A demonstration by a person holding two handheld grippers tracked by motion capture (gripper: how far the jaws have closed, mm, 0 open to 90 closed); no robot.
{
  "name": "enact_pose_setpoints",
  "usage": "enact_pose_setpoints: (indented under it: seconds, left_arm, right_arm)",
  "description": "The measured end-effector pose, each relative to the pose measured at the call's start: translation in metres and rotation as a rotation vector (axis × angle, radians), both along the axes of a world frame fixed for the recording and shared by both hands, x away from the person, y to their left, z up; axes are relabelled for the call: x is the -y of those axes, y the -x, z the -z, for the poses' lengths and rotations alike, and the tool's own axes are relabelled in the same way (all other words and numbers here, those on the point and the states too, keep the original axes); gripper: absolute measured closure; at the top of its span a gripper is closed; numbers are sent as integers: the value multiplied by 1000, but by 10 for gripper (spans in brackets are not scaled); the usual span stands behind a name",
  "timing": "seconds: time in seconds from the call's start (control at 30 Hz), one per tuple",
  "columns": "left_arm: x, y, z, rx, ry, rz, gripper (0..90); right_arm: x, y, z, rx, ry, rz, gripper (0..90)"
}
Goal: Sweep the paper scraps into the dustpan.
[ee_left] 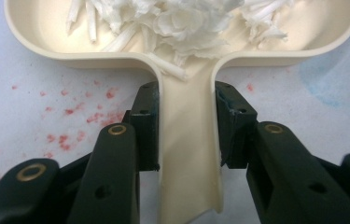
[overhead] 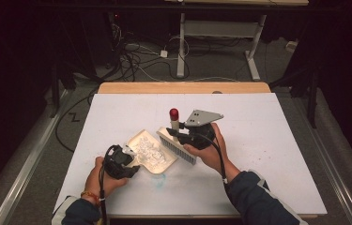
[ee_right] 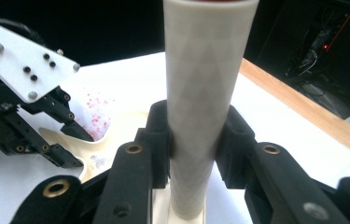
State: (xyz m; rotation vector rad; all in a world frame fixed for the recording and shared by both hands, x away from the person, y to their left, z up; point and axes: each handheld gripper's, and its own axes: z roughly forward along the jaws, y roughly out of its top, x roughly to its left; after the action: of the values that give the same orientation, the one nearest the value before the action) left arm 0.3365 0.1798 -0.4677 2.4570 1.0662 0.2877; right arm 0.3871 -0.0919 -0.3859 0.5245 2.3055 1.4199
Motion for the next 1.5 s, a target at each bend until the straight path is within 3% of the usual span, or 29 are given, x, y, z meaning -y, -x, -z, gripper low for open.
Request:
enact_pose_setpoints:
  seconds: [0.1,0.27,0.43,0.53,0.8,0.9,0.97,1.0,1.1,1.17,1.2,1.23,1.27,1.3,1.5]
  left_arm:
    - [-1,1,-1,4,-6,1,632]
    - [-1,1,-1,6,-7,-3,633]
    - [-2,2,-4,6,-9,-3,632]
    - [-3,2,-5,0,-11,-3,632]
    - [-4,-2,-6,-1,-12,-16,632]
    - [-5,-3,-6,-8,-8,-19,632]
    - [-5,-3,-5,-7,-10,-18,632]
    - [-5,-3,-5,-9,-7,-20,632]
    - [-6,-4,-4,-9,-3,-24,632]
    - [-7,-4,-4,-13,-5,-23,632]
    - [-7,-4,-4,-11,-4,-26,632]
    - [-7,-4,-4,-11,-3,-28,632]
    - [-7,-3,-4,-11,-5,-29,632]
    - [-6,-3,-4,-11,-6,-30,632]
    - [-5,-3,-4,-10,-9,-36,632]
  right_arm:
    - [3,2,-4,18,-1,15,705]
    - [19,3,-25,44,-84,37,705]
    - [26,4,-34,59,-110,62,706]
    - [27,0,-31,38,-106,70,705]
    - [4,-12,-22,60,-61,76,705]
    - [-15,-24,-8,96,10,115,705]
    - [-19,-26,-4,100,26,120,706]
    - [-27,-28,3,87,48,114,706]
    - [-33,-25,6,71,31,85,706]
    - [-44,-15,7,79,54,33,705]
    - [-44,-15,7,79,54,33,705]
    - [-50,-8,6,74,49,-16,706]
    - [-50,-8,6,74,49,-16,706]
    - [-53,-1,4,65,41,-54,706]
    - [-46,6,-8,62,2,-75,706]
